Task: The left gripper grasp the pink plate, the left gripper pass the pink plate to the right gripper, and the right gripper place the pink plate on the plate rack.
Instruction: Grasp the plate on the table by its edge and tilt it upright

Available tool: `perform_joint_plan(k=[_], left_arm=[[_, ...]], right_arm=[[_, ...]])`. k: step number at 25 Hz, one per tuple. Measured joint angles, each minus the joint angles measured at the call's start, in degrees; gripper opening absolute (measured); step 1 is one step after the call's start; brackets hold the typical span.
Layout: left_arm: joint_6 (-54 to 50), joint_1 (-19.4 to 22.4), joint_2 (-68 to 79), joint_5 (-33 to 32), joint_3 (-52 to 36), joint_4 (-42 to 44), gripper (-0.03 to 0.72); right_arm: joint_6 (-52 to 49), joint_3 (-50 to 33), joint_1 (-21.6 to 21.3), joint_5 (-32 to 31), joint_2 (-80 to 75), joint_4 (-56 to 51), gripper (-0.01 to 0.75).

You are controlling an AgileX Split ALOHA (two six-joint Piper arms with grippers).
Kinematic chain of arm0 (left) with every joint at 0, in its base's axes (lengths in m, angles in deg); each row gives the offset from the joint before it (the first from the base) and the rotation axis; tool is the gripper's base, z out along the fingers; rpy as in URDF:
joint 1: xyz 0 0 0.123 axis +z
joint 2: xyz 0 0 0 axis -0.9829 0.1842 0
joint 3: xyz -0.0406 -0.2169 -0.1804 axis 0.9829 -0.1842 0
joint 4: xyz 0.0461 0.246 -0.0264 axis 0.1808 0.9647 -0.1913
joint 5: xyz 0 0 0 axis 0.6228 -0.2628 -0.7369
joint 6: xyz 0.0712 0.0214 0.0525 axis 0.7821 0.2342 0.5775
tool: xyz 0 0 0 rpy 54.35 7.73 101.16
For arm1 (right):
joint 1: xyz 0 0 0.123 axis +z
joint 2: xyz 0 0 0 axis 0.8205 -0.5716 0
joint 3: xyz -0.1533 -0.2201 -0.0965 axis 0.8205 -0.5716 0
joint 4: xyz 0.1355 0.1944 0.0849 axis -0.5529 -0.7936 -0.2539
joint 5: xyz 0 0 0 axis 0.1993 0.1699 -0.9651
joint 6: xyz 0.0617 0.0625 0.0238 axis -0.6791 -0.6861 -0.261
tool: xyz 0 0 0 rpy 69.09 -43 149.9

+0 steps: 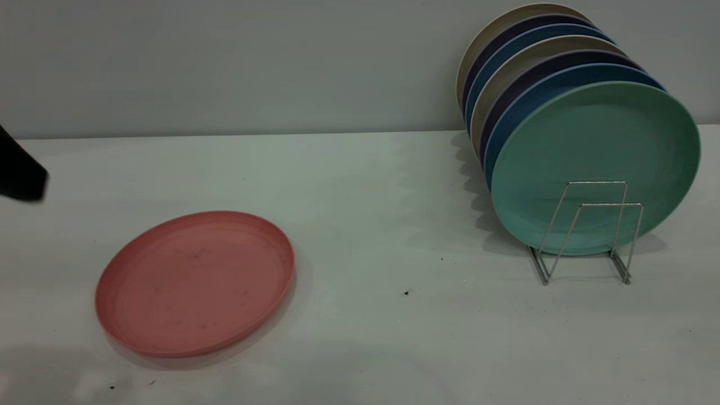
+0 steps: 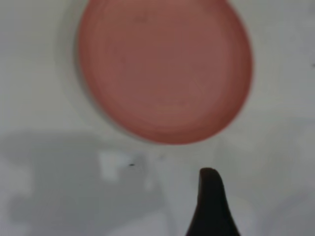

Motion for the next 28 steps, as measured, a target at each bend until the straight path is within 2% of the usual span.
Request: perform_joint_plan(k=[5,9,21,28], left_arm=[[13.24,6.62,15.03,-3.36,5.42,-9.32,0.535],[21.94,9.35,23.01,-3.98,7.33,-19.01,0.515],[32.41,18.48,36.97,-3.76,7.68,-30.47,0.512],[43.88,19.19,43.05,-3.09,7.78,-43.12,0.512]], right_arm=[[3.65,0.00,0.00,0.67,-3.34,-4.05,0.458],[5.05,0.00,0.00,1.15,-3.62,-5.77,0.458],[7.68,0.00,0.00,3.44,-4.49,-10.00,0.458],[12.95,0.00,0.00,3.88,-6.93,-16.35,0.458]])
